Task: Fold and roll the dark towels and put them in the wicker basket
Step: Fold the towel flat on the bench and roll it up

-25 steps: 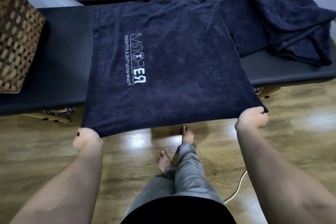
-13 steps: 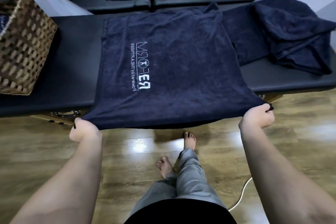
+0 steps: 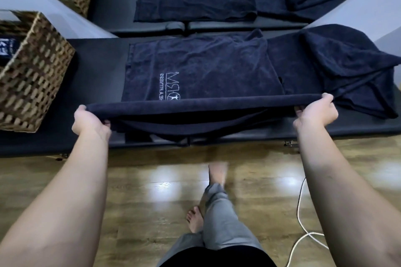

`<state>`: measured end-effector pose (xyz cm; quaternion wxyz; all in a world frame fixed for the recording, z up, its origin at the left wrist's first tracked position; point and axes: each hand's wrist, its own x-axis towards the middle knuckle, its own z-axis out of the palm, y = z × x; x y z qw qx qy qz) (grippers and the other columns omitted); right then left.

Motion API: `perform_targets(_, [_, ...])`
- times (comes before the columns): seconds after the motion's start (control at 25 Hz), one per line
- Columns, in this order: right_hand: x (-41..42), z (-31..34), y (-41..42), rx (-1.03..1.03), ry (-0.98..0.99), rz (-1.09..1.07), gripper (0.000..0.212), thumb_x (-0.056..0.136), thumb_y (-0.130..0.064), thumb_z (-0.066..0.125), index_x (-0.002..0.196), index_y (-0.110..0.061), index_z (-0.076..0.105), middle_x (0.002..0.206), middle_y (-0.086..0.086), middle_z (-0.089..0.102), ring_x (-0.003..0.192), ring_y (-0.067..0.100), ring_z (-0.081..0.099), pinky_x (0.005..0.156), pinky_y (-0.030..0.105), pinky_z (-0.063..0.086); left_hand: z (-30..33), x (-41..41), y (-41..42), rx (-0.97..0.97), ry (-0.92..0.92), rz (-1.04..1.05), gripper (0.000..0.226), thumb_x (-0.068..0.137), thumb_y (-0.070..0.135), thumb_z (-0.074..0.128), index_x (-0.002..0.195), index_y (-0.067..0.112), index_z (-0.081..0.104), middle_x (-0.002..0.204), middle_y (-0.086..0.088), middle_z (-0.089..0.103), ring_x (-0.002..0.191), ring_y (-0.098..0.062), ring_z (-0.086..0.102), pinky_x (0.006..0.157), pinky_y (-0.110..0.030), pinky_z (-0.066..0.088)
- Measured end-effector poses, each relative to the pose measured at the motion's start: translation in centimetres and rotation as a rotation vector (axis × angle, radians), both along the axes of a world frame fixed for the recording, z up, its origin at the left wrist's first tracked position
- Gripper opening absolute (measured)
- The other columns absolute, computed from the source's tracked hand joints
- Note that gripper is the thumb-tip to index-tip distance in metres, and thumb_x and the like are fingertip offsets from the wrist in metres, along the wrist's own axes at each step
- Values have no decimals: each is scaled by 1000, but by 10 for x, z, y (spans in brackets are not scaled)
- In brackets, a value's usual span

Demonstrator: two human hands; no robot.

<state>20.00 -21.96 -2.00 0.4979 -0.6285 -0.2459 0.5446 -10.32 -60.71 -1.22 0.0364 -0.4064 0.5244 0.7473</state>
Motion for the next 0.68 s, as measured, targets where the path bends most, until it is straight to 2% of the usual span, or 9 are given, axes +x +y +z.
perform_targets(0.08, [-21,7,19,10,21,23,17,86,-27,60,74,-15,60,82,5,70,68,26,63,55,32,51,-1,-32,11,31,-15,-33,21,91,28,63,109,17,60,106,-1,70,84,-18,67,60,-22,51])
perform_targets(0.24, [-82,7,68,-3,-11,91,16,90,-24,57,77,-14,56,70,5,62,45,18,52,50,29,50,-10,-100,49,-25,-59,-121,16,91,31,63,103,21,60,98,2,69,79,-15,66,59,-22,50])
perform_targets(0.32, [-117,0,97,-33,-32,108,17,91,-23,56,76,-15,54,66,5,58,41,17,49,51,29,50,-19,-138,75,-49,-94,-149,17,90,31,64,105,23,60,96,4,68,77,-14,65,57,-22,50])
perform_targets(0.48, [-183,-10,155,-88,-43,175,14,91,-25,57,80,-16,55,75,10,60,45,18,56,56,30,54,-36,-217,124,-80,-160,-266,14,92,34,59,103,26,56,88,6,62,64,-11,57,46,-14,44])
perform_targets(0.6, [-238,-17,197,-91,-50,255,14,92,-24,57,81,-16,54,74,11,61,55,23,62,57,31,54,-46,-274,157,-110,-188,-297,14,93,35,58,105,29,55,90,8,64,66,-10,60,45,-13,45])
perform_targets(0.68, [-271,-25,224,-87,-44,312,13,96,-25,55,85,-17,54,81,14,64,63,26,66,56,30,55,-50,-307,177,-98,-165,-262,15,93,34,60,108,29,59,98,8,70,70,-10,66,47,-16,50])
